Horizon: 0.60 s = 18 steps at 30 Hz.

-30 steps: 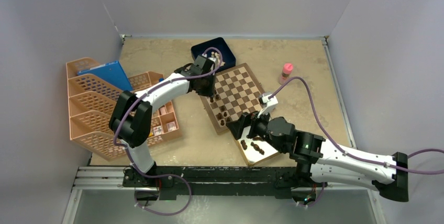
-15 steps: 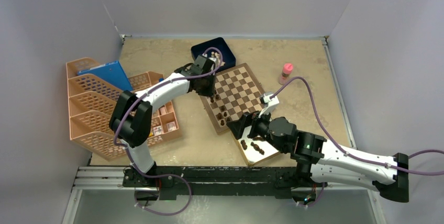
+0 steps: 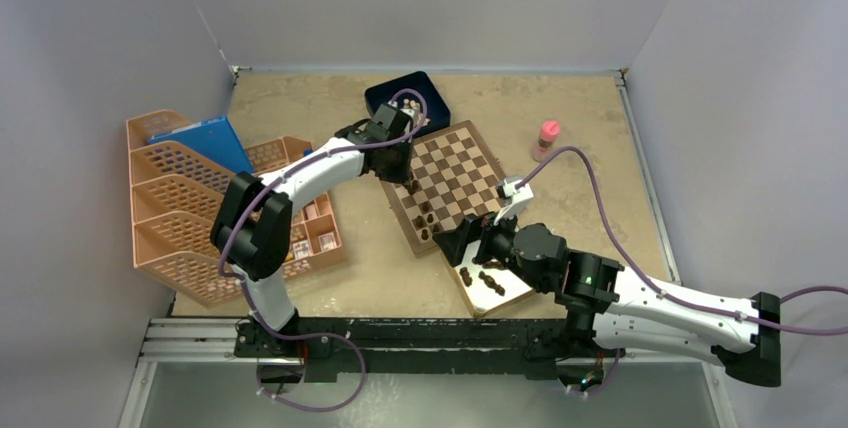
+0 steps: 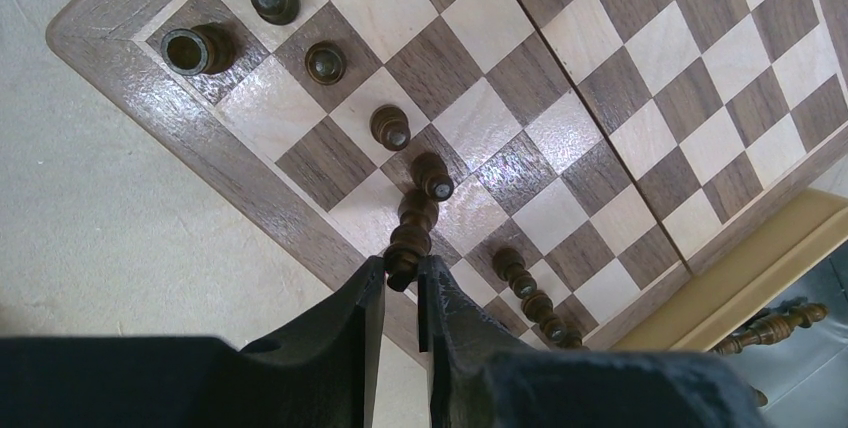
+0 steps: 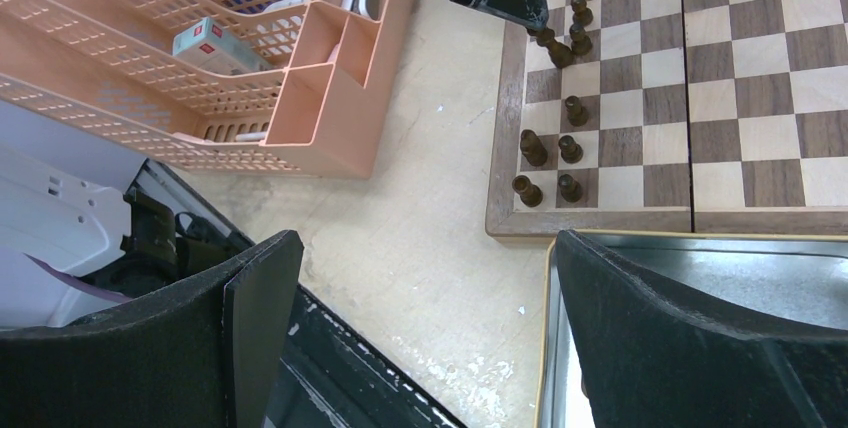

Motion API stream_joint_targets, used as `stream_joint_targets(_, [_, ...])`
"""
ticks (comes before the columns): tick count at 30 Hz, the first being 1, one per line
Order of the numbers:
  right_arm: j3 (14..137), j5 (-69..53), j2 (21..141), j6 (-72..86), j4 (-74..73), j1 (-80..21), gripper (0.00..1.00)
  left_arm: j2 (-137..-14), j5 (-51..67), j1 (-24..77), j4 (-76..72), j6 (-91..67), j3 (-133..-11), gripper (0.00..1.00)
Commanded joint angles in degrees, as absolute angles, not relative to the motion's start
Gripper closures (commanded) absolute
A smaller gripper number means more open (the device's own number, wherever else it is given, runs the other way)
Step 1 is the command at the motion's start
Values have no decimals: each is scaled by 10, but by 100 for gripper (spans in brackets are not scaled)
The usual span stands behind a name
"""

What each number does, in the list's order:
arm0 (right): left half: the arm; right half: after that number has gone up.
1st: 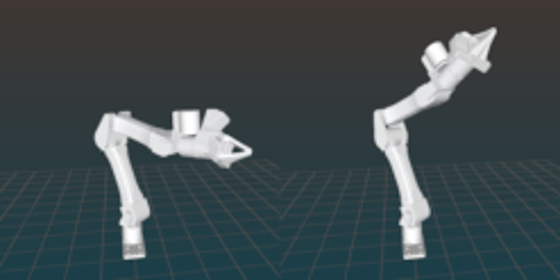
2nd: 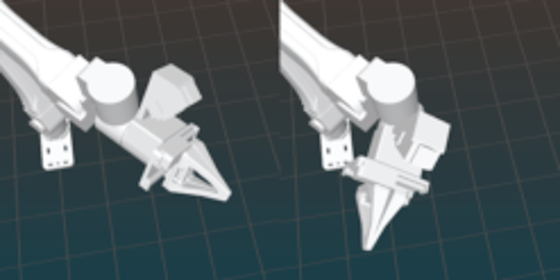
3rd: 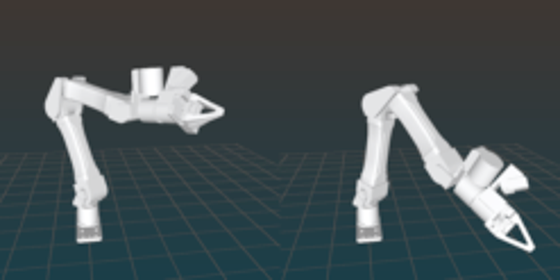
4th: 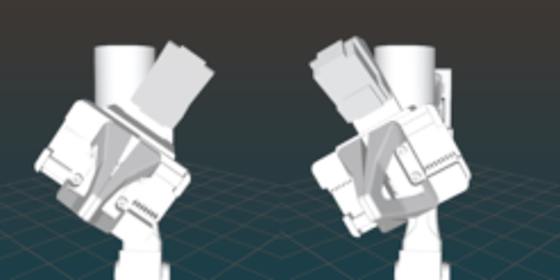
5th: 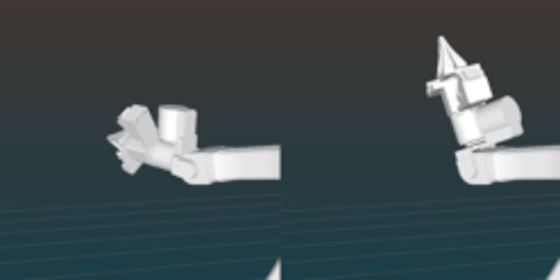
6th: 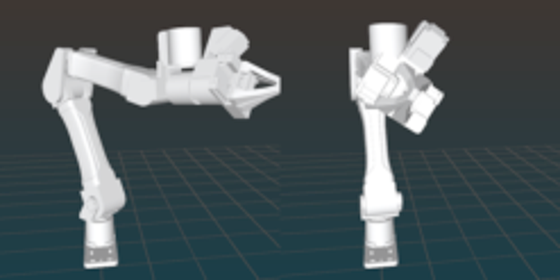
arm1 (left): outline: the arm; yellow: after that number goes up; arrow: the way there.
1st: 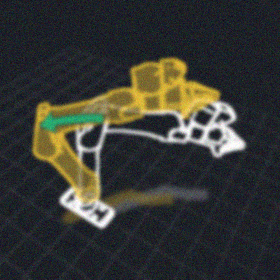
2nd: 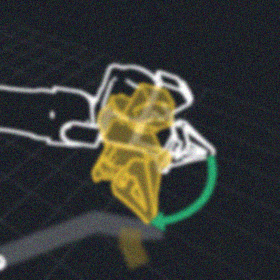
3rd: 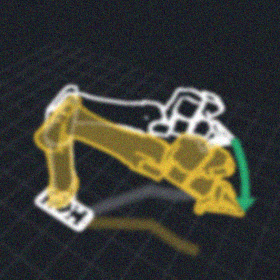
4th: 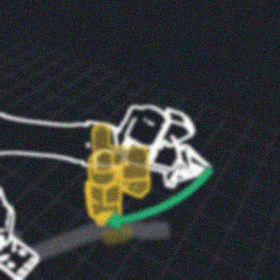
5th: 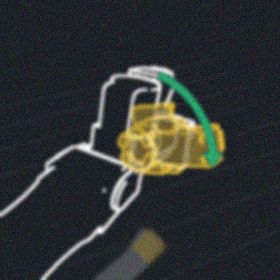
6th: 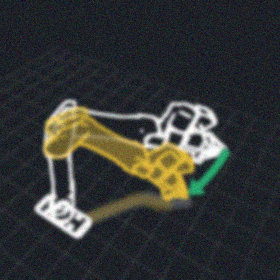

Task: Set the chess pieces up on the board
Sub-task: Place the chess piece on the chessboard.

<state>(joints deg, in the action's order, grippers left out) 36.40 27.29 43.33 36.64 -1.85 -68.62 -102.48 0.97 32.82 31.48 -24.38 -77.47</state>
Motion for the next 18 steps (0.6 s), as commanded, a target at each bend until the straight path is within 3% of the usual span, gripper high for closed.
stream_joint_targets(1, [375,278,423,366,-11,-686,1,-1027,1,331,316,-234,-794,83])
stream_joint_targets(18, [375,278,418,367,-12,-686,1,-1021,-26,331,350,-221,-818,90])
